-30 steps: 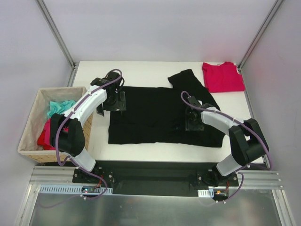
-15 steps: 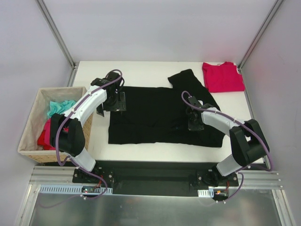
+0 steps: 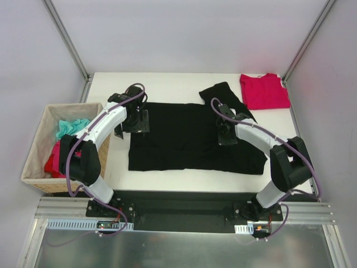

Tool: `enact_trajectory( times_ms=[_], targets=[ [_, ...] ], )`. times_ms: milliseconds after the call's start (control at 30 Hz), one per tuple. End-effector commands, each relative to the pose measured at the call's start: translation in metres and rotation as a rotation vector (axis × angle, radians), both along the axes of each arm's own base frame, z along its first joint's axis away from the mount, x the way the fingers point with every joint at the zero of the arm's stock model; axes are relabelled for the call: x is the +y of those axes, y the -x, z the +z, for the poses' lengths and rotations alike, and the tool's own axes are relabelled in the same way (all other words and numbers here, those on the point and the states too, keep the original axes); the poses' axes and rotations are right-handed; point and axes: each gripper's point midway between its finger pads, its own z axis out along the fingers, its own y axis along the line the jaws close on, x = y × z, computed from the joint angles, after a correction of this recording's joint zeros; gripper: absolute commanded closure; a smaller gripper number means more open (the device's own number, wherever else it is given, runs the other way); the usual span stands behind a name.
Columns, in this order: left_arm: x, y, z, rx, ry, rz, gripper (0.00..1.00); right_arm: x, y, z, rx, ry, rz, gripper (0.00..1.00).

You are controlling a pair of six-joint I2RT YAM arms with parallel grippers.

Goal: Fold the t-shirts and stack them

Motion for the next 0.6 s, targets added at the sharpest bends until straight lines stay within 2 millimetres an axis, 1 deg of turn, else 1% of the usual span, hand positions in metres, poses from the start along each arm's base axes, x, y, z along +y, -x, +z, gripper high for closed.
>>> enact_trajectory(
  times_ms=[0,33,67,133,167,200,233,300,333,400,433,500,533,567],
  targets=[
    [-0.001,0.004,0.009,-0.026,0.005,0.001,0.01,0.023,-0.035,0.033,-0.072,-0.007,0.054,0.99],
    [-0.001,0.005,0.009,-0.023,0.004,0.001,0.01,0.027,-0.04,0.038,-0.077,-0.012,0.061,0.99],
    [-0.001,0.005,0.009,-0.025,0.006,-0.001,0.01,0.035,-0.049,0.047,-0.096,-0.022,0.071,0.99],
    [0.0,0.005,0.009,-0.025,0.003,0.0,0.01,0.044,-0.054,0.041,-0.071,-0.021,0.095,0.99],
    [0.001,0.006,0.008,-0.023,0.0,-0.002,0.01,0.052,-0.061,0.046,-0.085,-0.033,0.109,0.99],
    [0.001,0.006,0.007,-0.023,-0.002,-0.003,0.01,0.056,-0.062,0.038,-0.062,-0.026,0.123,0.97],
    [0.001,0.006,0.007,-0.022,-0.004,-0.002,0.01,0.06,-0.063,0.035,-0.051,-0.027,0.134,0.74],
    [0.002,0.008,0.004,-0.013,-0.008,-0.005,0.01,0.071,-0.067,0.033,-0.047,-0.023,0.158,0.42],
    [0.002,0.008,0.003,-0.011,-0.008,-0.005,0.01,0.073,-0.067,0.027,-0.029,-0.013,0.169,0.15],
    [0.002,0.008,0.002,-0.009,-0.008,-0.007,0.01,0.079,-0.065,0.023,-0.024,-0.005,0.188,0.02],
    [0.001,0.008,0.003,-0.01,-0.006,-0.009,0.01,0.079,-0.063,0.022,-0.022,-0.003,0.19,0.0],
    [0.0,0.007,0.004,-0.016,0.001,-0.009,0.01,0.08,-0.06,0.025,-0.038,-0.001,0.193,0.0],
    [0.0,0.007,0.004,-0.017,0.003,-0.01,0.01,0.076,-0.055,0.025,-0.035,0.005,0.192,0.0],
    [-0.002,0.007,0.006,-0.021,0.011,-0.012,0.01,0.075,-0.052,0.035,-0.062,0.002,0.199,0.0]
  ],
)
